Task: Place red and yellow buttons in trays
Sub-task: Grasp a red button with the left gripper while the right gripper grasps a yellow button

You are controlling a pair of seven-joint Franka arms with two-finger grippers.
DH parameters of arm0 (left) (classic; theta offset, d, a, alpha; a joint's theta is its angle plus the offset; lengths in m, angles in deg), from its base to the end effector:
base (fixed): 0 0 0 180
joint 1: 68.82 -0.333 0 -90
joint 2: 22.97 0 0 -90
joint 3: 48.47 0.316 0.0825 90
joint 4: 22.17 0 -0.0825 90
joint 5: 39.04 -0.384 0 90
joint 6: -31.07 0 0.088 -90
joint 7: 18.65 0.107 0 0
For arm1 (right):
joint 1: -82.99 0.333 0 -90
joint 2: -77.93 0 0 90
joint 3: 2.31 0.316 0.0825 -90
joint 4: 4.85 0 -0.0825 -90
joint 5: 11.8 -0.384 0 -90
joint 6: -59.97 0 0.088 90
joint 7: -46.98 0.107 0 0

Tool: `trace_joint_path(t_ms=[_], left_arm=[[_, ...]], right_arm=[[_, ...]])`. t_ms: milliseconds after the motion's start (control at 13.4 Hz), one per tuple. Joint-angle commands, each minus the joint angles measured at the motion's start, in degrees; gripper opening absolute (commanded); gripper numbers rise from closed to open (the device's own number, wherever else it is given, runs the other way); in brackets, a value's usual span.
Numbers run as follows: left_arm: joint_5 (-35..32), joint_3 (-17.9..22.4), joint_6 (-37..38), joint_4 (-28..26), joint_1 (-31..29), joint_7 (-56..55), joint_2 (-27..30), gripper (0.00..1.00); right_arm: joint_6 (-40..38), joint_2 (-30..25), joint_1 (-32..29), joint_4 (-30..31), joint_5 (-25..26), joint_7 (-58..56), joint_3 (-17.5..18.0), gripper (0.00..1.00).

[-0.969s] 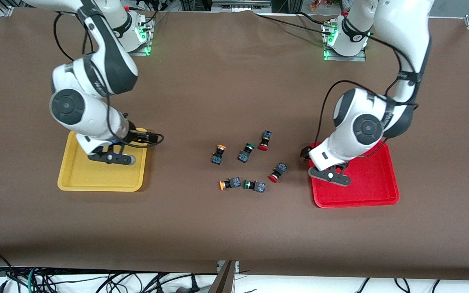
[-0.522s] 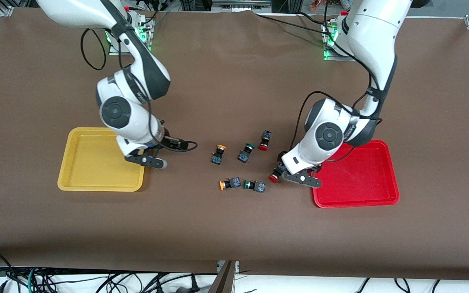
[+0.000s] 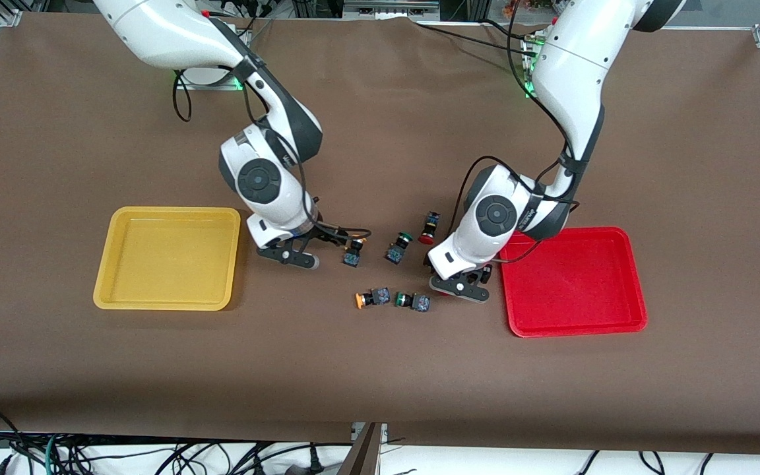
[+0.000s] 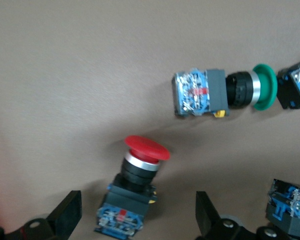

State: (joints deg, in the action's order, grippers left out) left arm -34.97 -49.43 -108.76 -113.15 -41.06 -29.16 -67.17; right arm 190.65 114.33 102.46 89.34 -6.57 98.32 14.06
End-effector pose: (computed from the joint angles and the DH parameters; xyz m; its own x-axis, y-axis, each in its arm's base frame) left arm 0.6190 -0.3375 0.1883 0.9648 -0.2543 0.0666 -0.2589 -0.9630 0.0751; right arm 0.5737 0.3817 0.2586 0.9635 -0.2613 -0.0579 -0.2655 -0.9605 -0.0832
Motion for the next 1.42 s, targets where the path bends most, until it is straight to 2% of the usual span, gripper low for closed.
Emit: trace_joint_path(t_ms=[0, 149, 224, 298, 373, 447, 522, 596, 820, 1043, 1267, 1341], left_arm=[[0.0, 0.8, 0.0, 1.9, 0.6, -0.1, -1.9, 1.00], [-0.1, 0.8, 0.0, 1.9, 0.6, 0.6, -2.3, 0.98], [0.0, 0.8, 0.0, 1.9, 0.6, 0.6, -2.3, 0.78], [0.0, 0.8, 0.0, 1.9, 0.6, 0.6, -2.3, 0.51], [0.0, 0.8, 0.0, 1.9, 0.6, 0.6, -2.3, 0.35], [0.0, 0.8, 0.0, 1.9, 0.6, 0.6, -2.2, 0.24], [0.0, 0.8, 0.0, 1.9, 0.6, 0.6, -2.2, 0.22], [0.0, 0.8, 0.0, 1.9, 0.5, 0.6, -2.0, 0.16], [0.0, 0.8, 0.1, 1.9, 0.5, 0.6, -1.8, 0.06], [0.0, 0.9, 0.6, 1.9, 0.0, 0.5, -0.5, 0.06], [0.0, 1.2, 4.0, 1.9, -1.1, 0.4, 3.0, 0.07], [0.0, 1.4, 6.6, 1.9, -2.2, 0.5, 4.5, 0.07]], right_arm=[[2.5, 4.2, 1.5, -2.9, 4.4, 3.8, 0.1, 1.00], [6.4, 5.9, 2.1, -3.0, 4.9, 3.9, 0.0, 1.00], [7.8, 6.6, 2.2, -3.0, 5.0, 3.9, 0.0, 1.00], [8.9, 7.1, 2.2, -3.3, 5.1, 3.9, 0.0, 1.00], [9.5, 7.7, 2.5, -3.9, 5.1, 3.9, -0.1, 1.00], [9.8, 8.4, 2.9, -4.9, 5.2, 3.9, -0.2, 1.00], [9.8, 9.3, 3.2, -6.1, 5.6, 3.9, -0.2, 1.00], [9.9, 9.9, 3.6, -7.0, 5.6, 4.2, -0.3, 1.00], [9.9, 10.9, 4.1, -7.6, 7.1, 4.6, -0.5, 1.00], [11.3, 11.9, 4.1, -7.7, 7.2, 4.6, -0.5, 0.98], [11.6, 12.3, 4.4, -7.7, 7.3, 4.6, -0.5, 0.76], [11.8, 12.5, 4.4, -7.8, 7.4, 4.6, -0.6, 0.76]])
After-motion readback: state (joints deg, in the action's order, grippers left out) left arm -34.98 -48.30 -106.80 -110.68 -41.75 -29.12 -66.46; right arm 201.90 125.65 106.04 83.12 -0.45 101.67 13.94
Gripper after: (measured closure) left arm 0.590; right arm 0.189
